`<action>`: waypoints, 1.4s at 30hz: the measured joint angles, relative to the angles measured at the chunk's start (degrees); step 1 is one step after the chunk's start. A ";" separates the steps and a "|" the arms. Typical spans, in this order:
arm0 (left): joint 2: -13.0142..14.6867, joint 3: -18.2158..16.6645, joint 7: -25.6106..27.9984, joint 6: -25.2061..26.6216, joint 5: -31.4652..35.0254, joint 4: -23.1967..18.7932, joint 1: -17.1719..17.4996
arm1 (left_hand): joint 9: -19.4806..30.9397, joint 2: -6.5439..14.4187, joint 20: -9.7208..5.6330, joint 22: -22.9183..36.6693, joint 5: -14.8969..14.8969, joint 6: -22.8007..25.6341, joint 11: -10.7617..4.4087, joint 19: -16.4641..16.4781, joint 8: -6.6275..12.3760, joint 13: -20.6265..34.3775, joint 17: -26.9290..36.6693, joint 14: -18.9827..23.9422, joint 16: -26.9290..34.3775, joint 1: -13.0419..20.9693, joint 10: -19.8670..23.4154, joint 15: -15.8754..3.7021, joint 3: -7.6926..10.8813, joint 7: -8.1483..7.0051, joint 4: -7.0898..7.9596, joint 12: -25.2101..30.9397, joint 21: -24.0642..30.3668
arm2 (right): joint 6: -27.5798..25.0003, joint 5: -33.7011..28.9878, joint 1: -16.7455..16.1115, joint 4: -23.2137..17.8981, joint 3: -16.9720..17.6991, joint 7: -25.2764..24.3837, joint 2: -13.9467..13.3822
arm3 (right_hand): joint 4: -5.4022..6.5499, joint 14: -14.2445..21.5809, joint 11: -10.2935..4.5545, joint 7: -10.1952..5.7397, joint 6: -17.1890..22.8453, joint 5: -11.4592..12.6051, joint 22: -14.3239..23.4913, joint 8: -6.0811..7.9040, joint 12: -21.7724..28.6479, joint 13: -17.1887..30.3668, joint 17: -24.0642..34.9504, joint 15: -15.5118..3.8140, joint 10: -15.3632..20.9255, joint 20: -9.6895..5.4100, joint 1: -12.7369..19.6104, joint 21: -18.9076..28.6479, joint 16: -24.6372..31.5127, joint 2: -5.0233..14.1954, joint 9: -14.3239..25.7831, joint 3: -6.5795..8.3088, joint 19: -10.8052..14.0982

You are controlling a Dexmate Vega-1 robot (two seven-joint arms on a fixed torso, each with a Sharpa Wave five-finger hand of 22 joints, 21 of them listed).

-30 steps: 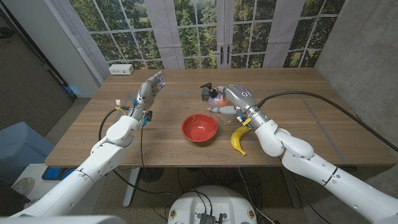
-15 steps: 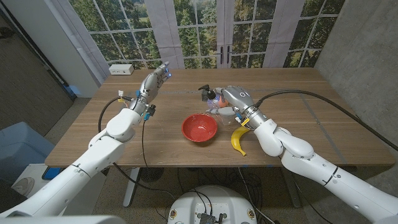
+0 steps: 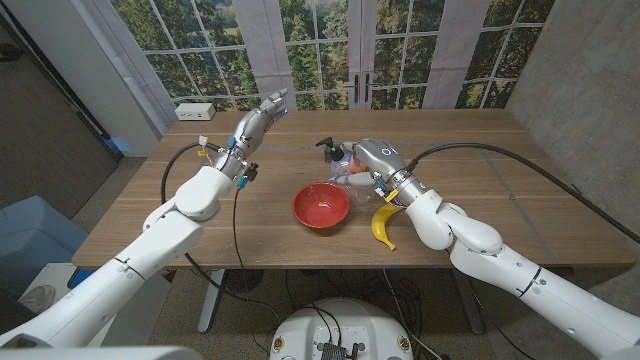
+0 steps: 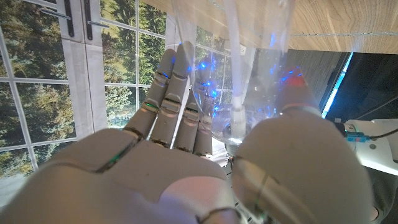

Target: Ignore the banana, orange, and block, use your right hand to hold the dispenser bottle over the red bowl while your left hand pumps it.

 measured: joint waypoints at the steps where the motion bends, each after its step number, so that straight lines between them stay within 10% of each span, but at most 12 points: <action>1: 0.04 0.08 -0.04 -0.13 0.26 -0.24 -0.11 | 0.00 -0.09 0.12 0.00 0.00 0.33 -0.01 0.12 0.00 0.00 0.00 0.26 0.00 0.09 0.40 -0.12 0.03 -0.08 -0.33 0.00 0.00 | -0.01 0.00 0.06 0.00 -0.03 0.08 0.05 | 0.00 0.00 0.00 0.00 0.00 0.00 0.00 0.00 0.00 0.02 0.00 0.00 0.00 0.08 0.00 0.26 -0.01 0.00 0.00 0.00 -0.08; 42: -0.70 5.73 -4.06 -1.66 14.35 -2.65 -6.34 | 0.00 0.30 0.62 0.00 -0.78 1.19 0.40 -0.43 0.22 0.00 0.02 0.87 0.00 0.90 1.59 -0.11 0.34 -0.80 -2.47 0.00 -0.44 | -0.77 0.64 1.28 0.73 -0.96 1.63 0.88 | 0.00 0.61 0.01 0.32 0.48 0.00 -1.35 0.01 -0.67 0.60 0.60 -0.21 0.80 0.11 0.00 2.14 -1.31 0.00 0.00 0.00 -0.70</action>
